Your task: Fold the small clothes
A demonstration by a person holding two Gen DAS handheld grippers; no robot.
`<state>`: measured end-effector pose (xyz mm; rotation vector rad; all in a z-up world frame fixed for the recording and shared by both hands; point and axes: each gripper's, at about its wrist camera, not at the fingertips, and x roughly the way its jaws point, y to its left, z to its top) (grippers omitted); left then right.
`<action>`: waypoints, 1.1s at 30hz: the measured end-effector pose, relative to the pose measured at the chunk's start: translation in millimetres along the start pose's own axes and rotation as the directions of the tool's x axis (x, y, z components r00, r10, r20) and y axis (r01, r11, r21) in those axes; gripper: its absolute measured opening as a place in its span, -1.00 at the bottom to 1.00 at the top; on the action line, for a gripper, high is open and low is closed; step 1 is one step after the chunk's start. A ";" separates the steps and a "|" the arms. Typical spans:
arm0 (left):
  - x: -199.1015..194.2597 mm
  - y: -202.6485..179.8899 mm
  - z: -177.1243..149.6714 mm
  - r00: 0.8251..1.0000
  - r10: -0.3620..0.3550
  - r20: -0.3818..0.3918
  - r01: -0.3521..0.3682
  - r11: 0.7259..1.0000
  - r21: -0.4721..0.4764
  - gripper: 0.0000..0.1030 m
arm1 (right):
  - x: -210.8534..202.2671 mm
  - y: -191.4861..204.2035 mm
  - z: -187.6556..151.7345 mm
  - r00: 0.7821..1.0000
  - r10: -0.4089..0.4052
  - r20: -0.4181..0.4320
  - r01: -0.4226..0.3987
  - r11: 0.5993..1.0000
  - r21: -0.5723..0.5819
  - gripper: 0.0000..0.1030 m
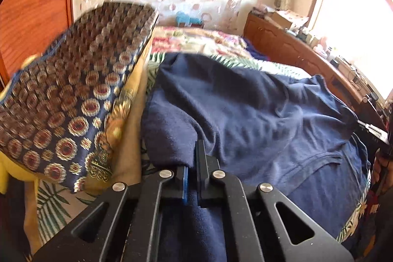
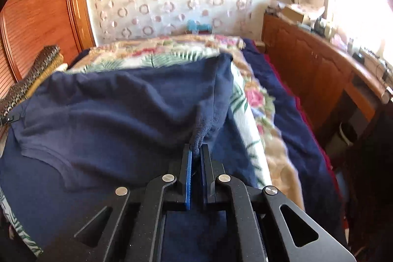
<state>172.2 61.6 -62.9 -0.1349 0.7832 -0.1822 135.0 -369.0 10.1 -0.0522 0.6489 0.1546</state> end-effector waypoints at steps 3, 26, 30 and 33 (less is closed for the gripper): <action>-18.9 -6.2 2.7 0.999 -0.024 0.041 0.024 1.000 0.006 -0.90 | -21.8 0.7 4.4 0.998 0.012 0.055 -0.012 1.000 0.003 -0.89; 0.5 11.7 28.9 0.998 0.061 -0.006 -0.060 0.997 0.044 -0.75 | -32.9 2.4 15.0 0.999 0.011 0.031 -0.011 1.000 -0.030 -0.89; -6.1 3.6 40.1 0.996 0.074 0.046 -0.078 0.993 0.084 -0.94 | -33.2 0.7 16.2 0.999 0.012 0.031 -0.012 1.000 -0.029 -0.89; -18.0 -6.2 45.5 0.996 0.055 0.073 -0.063 0.993 0.102 -0.95 | -34.2 -0.4 16.5 0.999 0.022 0.037 -0.021 0.999 -0.028 -0.89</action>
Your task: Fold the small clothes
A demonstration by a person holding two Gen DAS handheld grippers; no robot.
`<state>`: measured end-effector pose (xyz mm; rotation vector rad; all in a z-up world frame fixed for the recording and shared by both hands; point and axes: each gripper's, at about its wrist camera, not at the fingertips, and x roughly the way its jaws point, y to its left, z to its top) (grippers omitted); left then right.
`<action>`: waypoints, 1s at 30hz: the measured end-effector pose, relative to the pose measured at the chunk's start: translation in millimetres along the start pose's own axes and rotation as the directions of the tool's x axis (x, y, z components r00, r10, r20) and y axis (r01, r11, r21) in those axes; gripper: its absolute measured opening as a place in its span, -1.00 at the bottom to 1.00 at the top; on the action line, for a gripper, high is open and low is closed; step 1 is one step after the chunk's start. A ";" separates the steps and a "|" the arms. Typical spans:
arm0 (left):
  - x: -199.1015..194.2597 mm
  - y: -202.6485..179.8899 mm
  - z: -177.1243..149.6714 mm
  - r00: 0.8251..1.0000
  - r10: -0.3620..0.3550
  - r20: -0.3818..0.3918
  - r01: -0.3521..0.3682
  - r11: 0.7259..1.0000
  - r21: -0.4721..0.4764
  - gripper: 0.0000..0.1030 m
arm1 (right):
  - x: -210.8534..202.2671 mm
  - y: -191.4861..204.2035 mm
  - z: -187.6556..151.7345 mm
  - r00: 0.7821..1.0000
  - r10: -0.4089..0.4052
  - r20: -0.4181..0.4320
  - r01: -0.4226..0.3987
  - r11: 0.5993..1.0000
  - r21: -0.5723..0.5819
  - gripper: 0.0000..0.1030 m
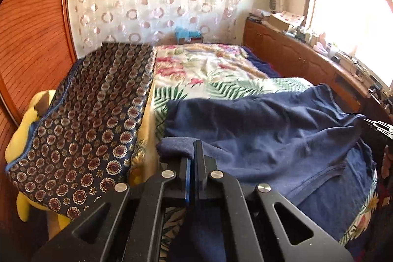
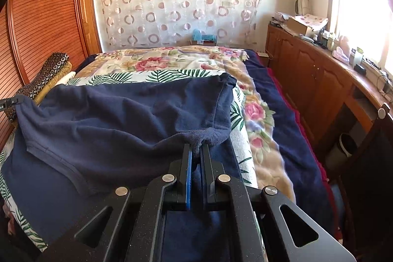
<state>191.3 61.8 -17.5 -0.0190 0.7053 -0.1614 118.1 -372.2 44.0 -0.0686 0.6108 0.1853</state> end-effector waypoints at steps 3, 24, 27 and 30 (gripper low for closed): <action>-24.7 -8.2 -2.0 0.998 -0.018 0.052 0.018 1.000 -0.003 -0.95 | -8.0 -1.5 0.3 1.000 0.006 0.026 -0.006 1.000 0.005 -0.89; -72.5 -6.0 -119.7 0.998 -0.042 -0.041 0.038 0.996 -0.086 -0.95 | -78.3 -10.1 -89.9 0.999 0.017 -0.028 -0.017 1.000 0.007 -0.90; -64.5 -8.7 -128.1 0.996 -0.039 -0.077 0.033 0.996 -0.083 -0.95 | -62.7 -11.6 -103.5 0.997 0.024 -0.072 -0.022 0.999 0.032 -0.89; -62.6 -12.5 -127.4 0.996 -0.034 -0.083 0.029 0.998 -0.063 -0.94 | -54.3 -12.1 -104.4 0.996 0.028 -0.089 -0.024 0.999 0.040 -0.89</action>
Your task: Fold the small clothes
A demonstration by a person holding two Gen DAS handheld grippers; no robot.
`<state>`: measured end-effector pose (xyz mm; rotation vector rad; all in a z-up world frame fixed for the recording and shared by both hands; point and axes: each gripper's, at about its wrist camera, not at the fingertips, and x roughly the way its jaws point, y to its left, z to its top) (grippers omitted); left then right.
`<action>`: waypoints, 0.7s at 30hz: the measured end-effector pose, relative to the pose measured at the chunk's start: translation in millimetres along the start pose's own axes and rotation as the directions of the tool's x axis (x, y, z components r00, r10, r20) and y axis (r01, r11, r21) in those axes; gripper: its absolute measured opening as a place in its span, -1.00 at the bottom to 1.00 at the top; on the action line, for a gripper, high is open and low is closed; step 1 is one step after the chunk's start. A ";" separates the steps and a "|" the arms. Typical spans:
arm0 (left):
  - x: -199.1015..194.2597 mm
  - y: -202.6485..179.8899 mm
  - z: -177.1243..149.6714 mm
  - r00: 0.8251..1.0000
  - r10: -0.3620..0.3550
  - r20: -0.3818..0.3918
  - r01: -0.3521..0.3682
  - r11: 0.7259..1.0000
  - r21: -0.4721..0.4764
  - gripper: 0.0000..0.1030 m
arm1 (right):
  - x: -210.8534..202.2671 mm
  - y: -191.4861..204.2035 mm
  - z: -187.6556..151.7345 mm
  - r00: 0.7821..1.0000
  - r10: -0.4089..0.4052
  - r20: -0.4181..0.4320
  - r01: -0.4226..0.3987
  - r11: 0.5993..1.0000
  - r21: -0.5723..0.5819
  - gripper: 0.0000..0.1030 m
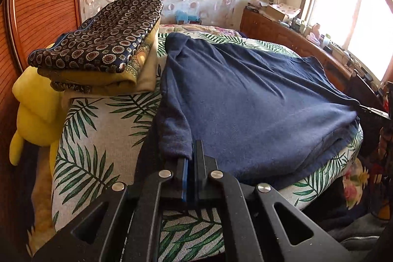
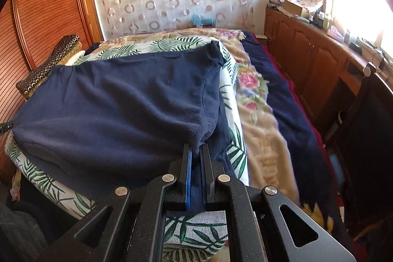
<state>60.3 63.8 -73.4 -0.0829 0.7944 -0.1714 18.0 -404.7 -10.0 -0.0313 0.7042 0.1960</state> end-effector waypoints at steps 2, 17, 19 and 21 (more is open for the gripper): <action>-1.0 0.0 -0.4 1.000 -0.008 -0.002 0.008 1.000 0.001 -0.85 | -0.4 0.1 -1.1 1.000 0.004 -0.003 -0.004 1.000 0.000 -0.89; -37.7 5.2 8.8 0.997 0.001 0.072 -0.004 1.000 0.031 0.45 | -23.9 3.1 14.5 0.998 -0.022 0.059 0.024 0.999 -0.037 -0.40; -40.2 7.9 9.6 0.997 0.011 0.077 -0.013 1.000 0.025 0.45 | -21.5 8.2 13.3 0.998 -0.019 0.060 0.022 0.999 -0.047 -0.40; -38.5 12.0 9.3 0.996 0.029 0.080 -0.030 0.999 0.013 0.45 | -15.5 13.2 12.1 0.998 -0.008 0.058 0.011 0.999 -0.052 -0.38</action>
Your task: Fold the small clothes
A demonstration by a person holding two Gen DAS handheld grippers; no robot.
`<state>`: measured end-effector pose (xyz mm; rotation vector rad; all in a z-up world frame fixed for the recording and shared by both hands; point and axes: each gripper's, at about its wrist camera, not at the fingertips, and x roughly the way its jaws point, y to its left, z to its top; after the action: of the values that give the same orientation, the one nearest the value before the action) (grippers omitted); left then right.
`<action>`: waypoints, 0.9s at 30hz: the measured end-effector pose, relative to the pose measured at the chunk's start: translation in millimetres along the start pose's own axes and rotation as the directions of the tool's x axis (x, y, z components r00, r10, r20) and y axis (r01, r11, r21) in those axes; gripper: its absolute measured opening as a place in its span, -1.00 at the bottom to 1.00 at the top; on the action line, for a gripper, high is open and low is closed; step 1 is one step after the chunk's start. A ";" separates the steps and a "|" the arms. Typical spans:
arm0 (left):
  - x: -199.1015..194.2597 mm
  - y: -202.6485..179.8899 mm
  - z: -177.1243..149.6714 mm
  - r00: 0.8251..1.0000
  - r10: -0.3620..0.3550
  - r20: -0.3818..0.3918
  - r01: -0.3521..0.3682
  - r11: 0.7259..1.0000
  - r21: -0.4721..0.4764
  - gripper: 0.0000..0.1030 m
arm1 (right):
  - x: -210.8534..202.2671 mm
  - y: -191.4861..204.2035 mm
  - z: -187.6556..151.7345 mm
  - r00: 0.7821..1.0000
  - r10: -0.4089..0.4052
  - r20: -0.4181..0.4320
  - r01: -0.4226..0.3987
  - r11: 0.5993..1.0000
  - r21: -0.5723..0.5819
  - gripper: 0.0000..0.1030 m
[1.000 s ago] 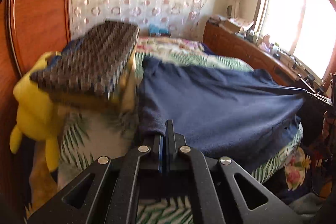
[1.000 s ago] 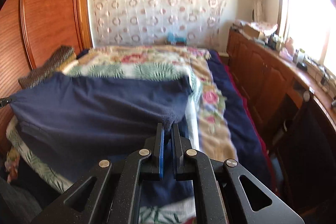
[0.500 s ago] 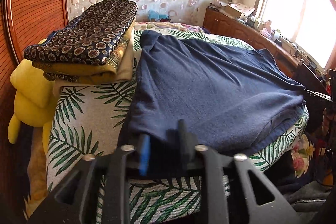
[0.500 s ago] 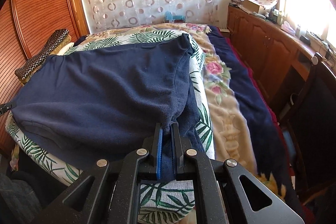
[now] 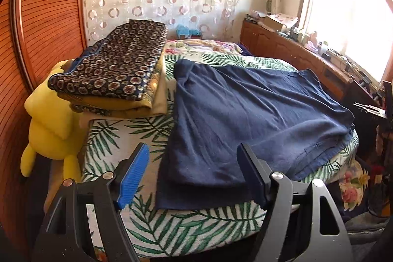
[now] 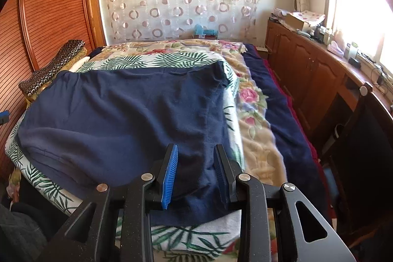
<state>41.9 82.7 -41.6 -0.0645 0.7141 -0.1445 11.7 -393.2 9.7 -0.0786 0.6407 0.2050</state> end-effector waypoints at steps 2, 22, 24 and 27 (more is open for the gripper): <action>8.9 3.7 0.1 1.000 0.019 -0.018 -0.020 1.000 -0.014 0.45 | 5.5 6.9 -0.2 1.000 0.013 -0.001 -0.013 1.000 -0.006 -0.24; 57.9 13.8 -27.0 0.987 0.058 -0.153 -0.065 0.997 -0.040 0.45 | 72.0 48.6 -1.8 0.992 0.103 -0.075 -0.108 0.992 -0.061 -0.09; 59.3 11.5 -27.7 0.985 0.072 -0.155 -0.076 0.997 -0.022 0.45 | 77.7 48.9 -2.9 0.991 0.091 -0.094 -0.097 0.993 -0.065 -0.08; 60.6 11.2 -26.9 0.985 0.081 -0.155 -0.085 0.996 -0.014 0.45 | 79.3 51.2 -3.1 0.993 0.076 -0.086 -0.083 0.993 -0.079 -0.06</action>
<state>70.7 84.2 -102.4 -0.0435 0.8717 -0.0627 61.0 -330.5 -40.8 -0.1416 0.7184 0.3062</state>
